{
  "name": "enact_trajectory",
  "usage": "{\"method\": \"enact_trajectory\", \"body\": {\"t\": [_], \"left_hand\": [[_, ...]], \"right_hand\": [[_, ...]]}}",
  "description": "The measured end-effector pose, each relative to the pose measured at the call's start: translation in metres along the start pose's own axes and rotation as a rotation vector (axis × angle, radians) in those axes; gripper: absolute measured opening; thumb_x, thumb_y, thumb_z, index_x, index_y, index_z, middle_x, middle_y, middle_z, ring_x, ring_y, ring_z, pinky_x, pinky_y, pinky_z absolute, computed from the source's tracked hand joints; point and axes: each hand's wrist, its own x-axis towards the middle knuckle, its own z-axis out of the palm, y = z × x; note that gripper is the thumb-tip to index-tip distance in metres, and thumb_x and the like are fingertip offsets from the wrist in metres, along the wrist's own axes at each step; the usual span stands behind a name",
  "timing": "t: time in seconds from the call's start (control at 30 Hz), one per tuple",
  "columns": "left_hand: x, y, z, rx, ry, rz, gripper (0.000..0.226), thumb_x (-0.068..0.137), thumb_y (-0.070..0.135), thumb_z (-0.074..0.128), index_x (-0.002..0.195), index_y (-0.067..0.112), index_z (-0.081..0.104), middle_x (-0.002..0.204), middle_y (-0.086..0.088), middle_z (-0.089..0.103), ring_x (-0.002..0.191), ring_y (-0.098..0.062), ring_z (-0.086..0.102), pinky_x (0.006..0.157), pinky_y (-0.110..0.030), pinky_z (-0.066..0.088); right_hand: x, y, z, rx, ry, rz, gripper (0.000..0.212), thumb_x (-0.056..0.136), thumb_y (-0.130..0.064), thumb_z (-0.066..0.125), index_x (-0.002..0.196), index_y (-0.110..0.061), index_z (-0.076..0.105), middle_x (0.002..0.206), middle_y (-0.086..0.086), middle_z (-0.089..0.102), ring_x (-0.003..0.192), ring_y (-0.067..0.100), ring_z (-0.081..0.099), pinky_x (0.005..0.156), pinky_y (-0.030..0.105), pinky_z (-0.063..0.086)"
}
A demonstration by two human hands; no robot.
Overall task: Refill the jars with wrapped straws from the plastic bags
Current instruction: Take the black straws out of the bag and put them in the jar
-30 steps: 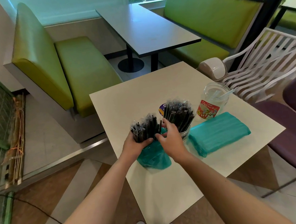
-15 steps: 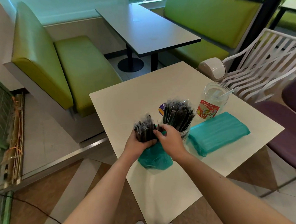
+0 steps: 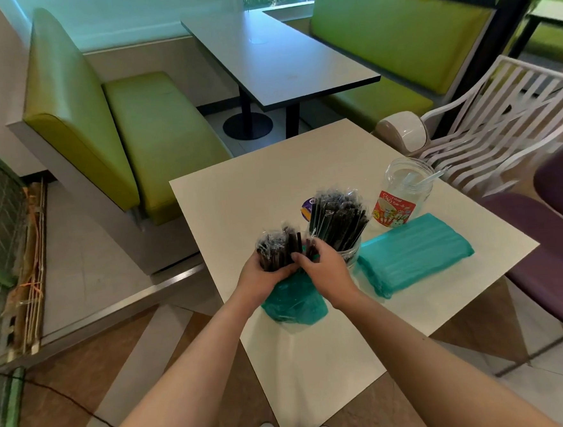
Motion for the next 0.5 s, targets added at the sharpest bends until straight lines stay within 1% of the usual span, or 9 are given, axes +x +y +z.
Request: {"method": "enact_trajectory", "body": {"t": [0.07, 0.1, 0.13, 0.2, 0.27, 0.37, 0.4, 0.43, 0.5], "left_hand": [[-0.001, 0.001, -0.001, -0.015, 0.012, -0.001, 0.055, 0.074, 0.015, 0.084, 0.122, 0.011, 0.060, 0.112, -0.002, 0.070, 0.103, -0.018, 0.067, 0.082, -0.026, 0.055], [-0.001, 0.001, -0.001, -0.023, 0.020, -0.003, 0.055, 0.074, 0.015, 0.084, 0.123, 0.011, 0.059, 0.112, -0.002, 0.070, 0.103, -0.018, 0.066, 0.082, -0.026, 0.055], [-0.001, 0.000, -0.001, -0.027, 0.027, -0.001, 0.055, 0.074, 0.015, 0.084, 0.123, 0.011, 0.059, 0.113, -0.003, 0.070, 0.103, -0.018, 0.066, 0.084, -0.028, 0.055], [0.001, -0.001, -0.001, -0.030, 0.036, 0.003, 0.058, 0.073, 0.017, 0.085, 0.124, 0.011, 0.059, 0.115, -0.003, 0.070, 0.105, -0.020, 0.067, 0.091, -0.036, 0.055], [0.001, -0.002, -0.001, -0.021, 0.045, 0.009, 0.059, 0.073, 0.018, 0.085, 0.125, 0.011, 0.058, 0.115, -0.003, 0.070, 0.105, -0.019, 0.067, 0.093, -0.038, 0.055], [0.002, -0.002, 0.000, 0.010, 0.067, 0.024, 0.060, 0.072, 0.020, 0.086, 0.125, 0.013, 0.057, 0.116, -0.002, 0.068, 0.106, -0.019, 0.065, 0.093, -0.037, 0.054], [0.003, -0.002, 0.001, 0.028, 0.073, 0.029, 0.060, 0.072, 0.021, 0.086, 0.124, 0.014, 0.057, 0.116, -0.001, 0.068, 0.106, -0.019, 0.064, 0.094, -0.037, 0.053], [0.003, -0.002, 0.001, 0.041, 0.079, 0.032, 0.061, 0.072, 0.022, 0.086, 0.124, 0.015, 0.056, 0.117, -0.001, 0.067, 0.107, -0.019, 0.063, 0.095, -0.038, 0.053], [0.004, -0.002, 0.002, 0.053, 0.086, 0.034, 0.061, 0.071, 0.023, 0.087, 0.123, 0.018, 0.056, 0.118, 0.000, 0.067, 0.109, -0.020, 0.062, 0.097, -0.040, 0.052]], "right_hand": [[0.001, 0.003, 0.000, -0.002, 0.019, 0.012, 0.013, 0.090, -0.027, 0.066, 0.102, -0.024, 0.062, 0.096, -0.010, 0.066, 0.092, 0.007, 0.061, 0.086, 0.034, 0.053], [0.000, 0.004, 0.000, -0.002, 0.030, 0.009, 0.013, 0.089, -0.028, 0.067, 0.100, -0.023, 0.063, 0.097, -0.007, 0.066, 0.092, 0.008, 0.061, 0.086, 0.035, 0.053], [0.000, 0.005, 0.000, -0.015, 0.051, 0.001, 0.015, 0.087, -0.030, 0.069, 0.098, -0.022, 0.063, 0.097, -0.005, 0.064, 0.091, 0.009, 0.060, 0.085, 0.035, 0.052], [-0.001, 0.006, -0.002, -0.076, 0.108, -0.023, 0.019, 0.084, -0.033, 0.072, 0.094, -0.020, 0.063, 0.096, -0.003, 0.055, 0.086, 0.007, 0.055, 0.081, 0.028, 0.047], [-0.001, 0.005, -0.005, -0.101, 0.125, -0.024, 0.019, 0.085, -0.033, 0.072, 0.093, -0.019, 0.061, 0.096, -0.003, 0.049, 0.083, 0.004, 0.051, 0.080, 0.027, 0.045], [-0.003, 0.001, -0.009, -0.046, 0.073, 0.024, 0.017, 0.092, -0.032, 0.064, 0.098, -0.018, 0.058, 0.097, 0.000, 0.060, 0.089, 0.013, 0.059, 0.085, 0.037, 0.051], [-0.004, -0.002, -0.011, -0.026, 0.065, 0.037, 0.017, 0.094, -0.032, 0.061, 0.100, -0.017, 0.057, 0.096, 0.001, 0.063, 0.091, 0.015, 0.060, 0.085, 0.038, 0.051], [-0.004, -0.006, -0.013, -0.011, 0.068, 0.044, 0.018, 0.095, -0.032, 0.058, 0.102, -0.015, 0.056, 0.095, 0.000, 0.065, 0.092, 0.014, 0.061, 0.084, 0.037, 0.050], [-0.003, -0.018, -0.022, 0.013, 0.086, 0.020, 0.019, 0.098, -0.032, 0.053, 0.106, -0.014, 0.054, 0.094, -0.005, 0.068, 0.090, 0.003, 0.060, 0.079, 0.029, 0.045]]}}
